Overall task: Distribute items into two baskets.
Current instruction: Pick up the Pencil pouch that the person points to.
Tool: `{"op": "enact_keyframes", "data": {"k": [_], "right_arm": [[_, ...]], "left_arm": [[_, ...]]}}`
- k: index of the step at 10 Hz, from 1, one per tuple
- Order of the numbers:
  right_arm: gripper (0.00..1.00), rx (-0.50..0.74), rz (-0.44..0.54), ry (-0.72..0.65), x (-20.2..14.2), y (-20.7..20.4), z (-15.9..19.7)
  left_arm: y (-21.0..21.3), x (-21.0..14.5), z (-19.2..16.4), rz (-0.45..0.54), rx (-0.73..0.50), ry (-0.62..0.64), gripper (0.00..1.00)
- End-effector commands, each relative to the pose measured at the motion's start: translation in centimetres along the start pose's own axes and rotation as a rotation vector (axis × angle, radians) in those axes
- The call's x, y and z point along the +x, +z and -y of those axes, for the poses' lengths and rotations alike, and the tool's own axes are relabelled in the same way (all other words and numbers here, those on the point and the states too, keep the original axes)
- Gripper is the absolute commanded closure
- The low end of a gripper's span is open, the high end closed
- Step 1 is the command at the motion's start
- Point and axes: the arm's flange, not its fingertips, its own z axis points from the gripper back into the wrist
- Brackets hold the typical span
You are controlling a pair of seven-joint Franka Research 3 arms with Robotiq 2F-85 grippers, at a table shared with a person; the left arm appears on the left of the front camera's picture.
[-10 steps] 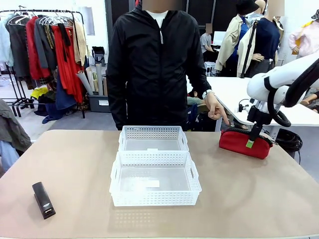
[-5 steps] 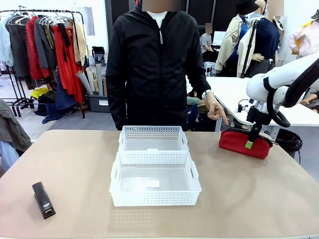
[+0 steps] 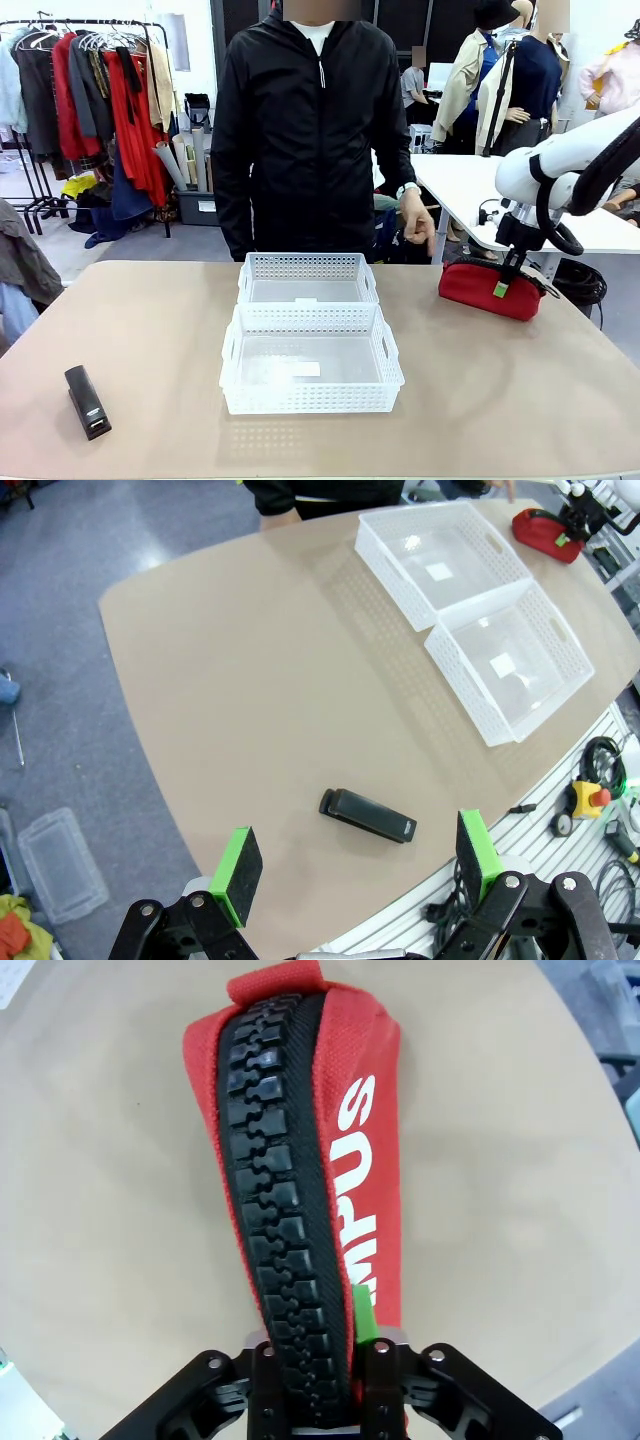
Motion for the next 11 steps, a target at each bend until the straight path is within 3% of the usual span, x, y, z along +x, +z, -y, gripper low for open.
{"op": "enact_keyframes", "data": {"k": [1,11], "right_arm": [[1.0,0.013,-0.022,0.006,-0.08,-0.07,-0.51],[1.0,0.0,0.0,0.0,0.0,0.0,0.0]], "left_arm": [[-0.08,-0.05,0.07,0.01,-0.012,-0.008,0.0],[-0.08,-0.05,0.07,0.01,-0.012,-0.008,0.0]]}}
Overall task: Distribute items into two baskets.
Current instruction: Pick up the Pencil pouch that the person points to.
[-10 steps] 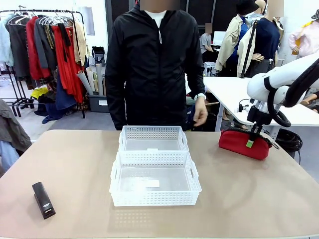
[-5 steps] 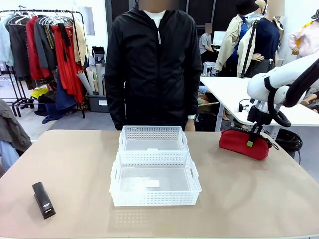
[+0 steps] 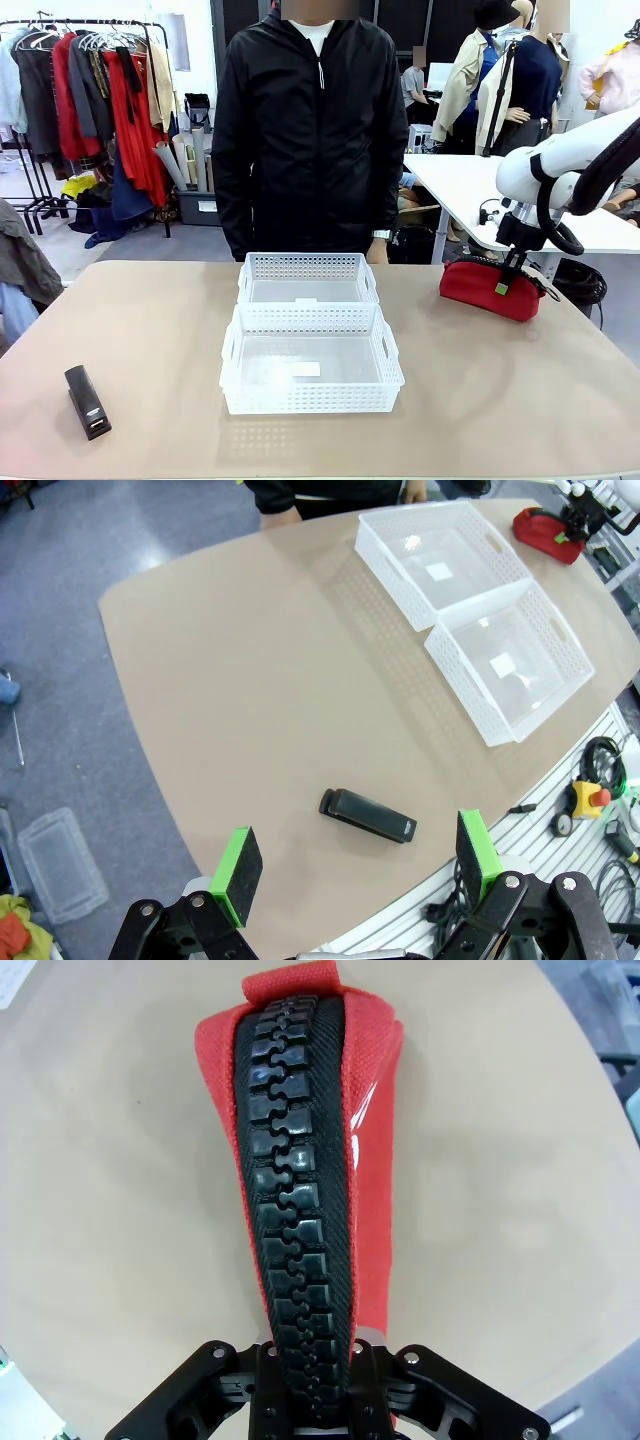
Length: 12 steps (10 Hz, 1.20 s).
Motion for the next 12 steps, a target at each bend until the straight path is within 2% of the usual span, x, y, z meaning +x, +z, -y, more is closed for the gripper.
{"op": "enact_keyframes", "data": {"k": [1,3,8,10,12], "right_arm": [[1.0,-0.003,0.0,0.001,0.1,0.0,0.0],[1.0,-0.016,-0.001,0.017,0.4,0.6,-0.9],[1.0,-0.049,0.002,0.221,3.4,5.3,-9.4],[1.0,-0.108,-0.039,0.236,3.5,8.4,-12.7],[1.0,-0.109,-0.026,0.251,2.8,11.6,-14.2]], "left_arm": [[-0.1,-0.1,0.1,0.01,-0.012,-0.008,0.0],[-0.1,-0.1,0.1,0.01,-0.012,-0.008,0.0],[-0.1,-0.1,0.1,0.01,-0.012,-0.008,0.0],[-0.1,-0.1,0.1,0.01,-0.012,-0.008,0.0],[-0.1,-0.1,0.1,0.01,-0.012,-0.008,0.0]]}}
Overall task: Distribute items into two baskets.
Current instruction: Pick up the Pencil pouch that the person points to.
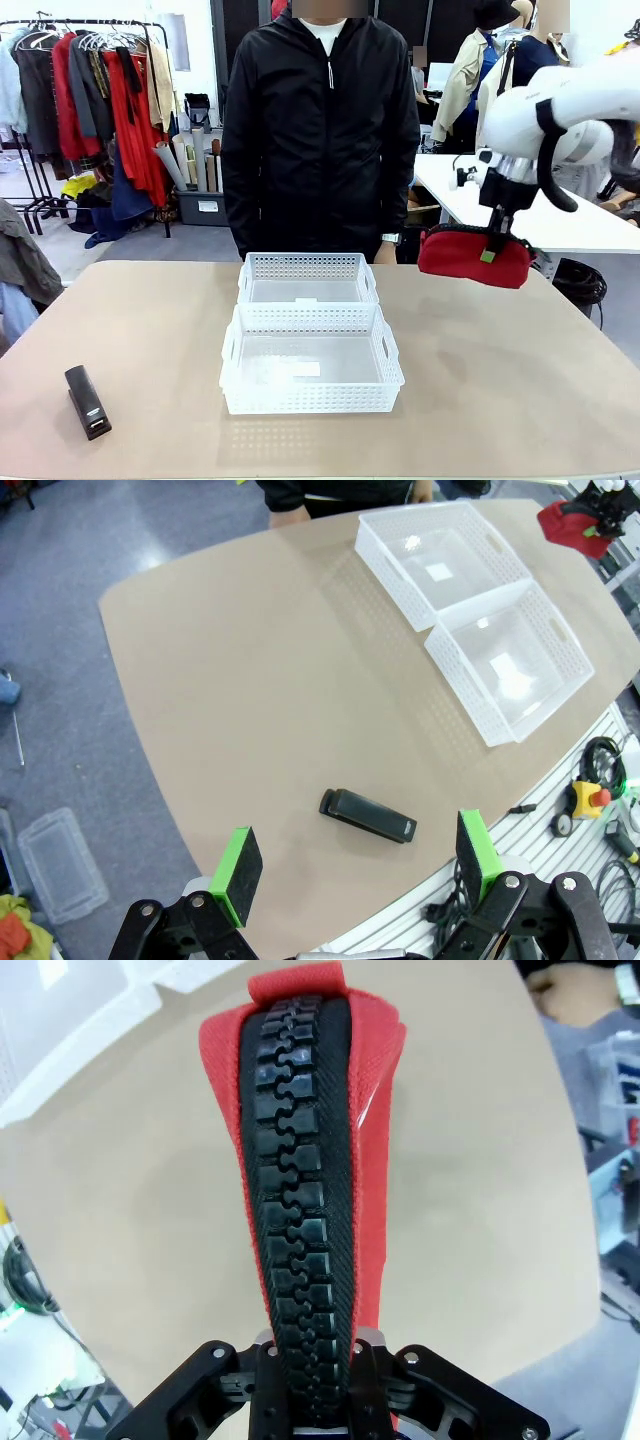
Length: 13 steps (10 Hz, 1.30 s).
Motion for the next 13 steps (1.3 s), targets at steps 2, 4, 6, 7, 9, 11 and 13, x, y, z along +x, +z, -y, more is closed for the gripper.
{"op": "enact_keyframes", "data": {"k": [2,4,6,7,9,11,13], "right_arm": [[1.0,-0.006,-0.033,0.014,-0.8,3.1,-1.7],[1.0,0.012,-0.064,0.033,-0.5,4.9,-3.1],[1.0,0.025,-0.09,0.032,-2.0,6.3,-4.2],[1.0,0.021,-0.071,0.023,-2.9,6.5,-4.5],[1.0,-0.005,-0.022,0.026,-5.0,7.0,-5.0],[1.0,-0.008,0.024,0.081,-6.2,7.4,-5.2],[1.0,0.016,-0.041,-0.003,-4.9,7.5,-4.3]], "left_arm": [[-0.1,0.0,0.1,0.009,-0.012,-0.008,0.0],[-0.1,0.0,0.1,0.009,-0.012,-0.008,0.0],[-0.1,0.0,0.1,0.009,-0.012,-0.008,0.0],[-0.1,0.0,0.1,0.009,-0.012,-0.008,0.0],[-0.1,0.0,0.1,0.009,-0.012,-0.008,0.0],[-0.1,0.0,0.1,0.009,-0.012,-0.008,0.0],[-0.1,0.0,0.1,0.009,-0.012,-0.008,0.0]]}}
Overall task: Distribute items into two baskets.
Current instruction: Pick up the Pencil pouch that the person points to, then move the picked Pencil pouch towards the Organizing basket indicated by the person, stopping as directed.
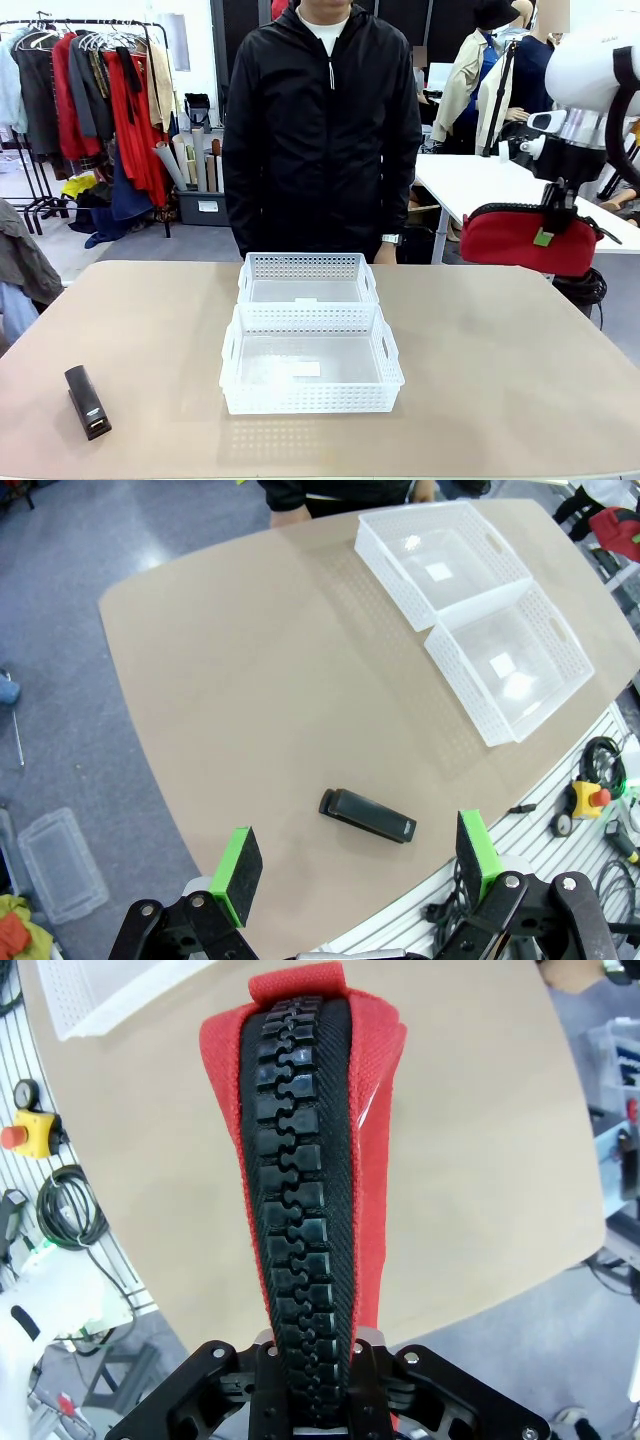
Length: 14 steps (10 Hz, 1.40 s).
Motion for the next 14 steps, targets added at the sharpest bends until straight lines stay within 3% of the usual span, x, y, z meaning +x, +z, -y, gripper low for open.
{"op": "enact_keyframes", "data": {"k": [1,14], "right_arm": [[1.0,0.003,-0.009,-0.019,0.77,0.12,0.13],[1.0,0.003,-0.009,-0.019,0.77,0.12,0.13]], "left_arm": [[-0.09,-0.03,0.05,0.009,-0.012,-0.008,0.0],[-0.09,-0.03,0.05,0.009,-0.012,-0.008,0.0]]}}
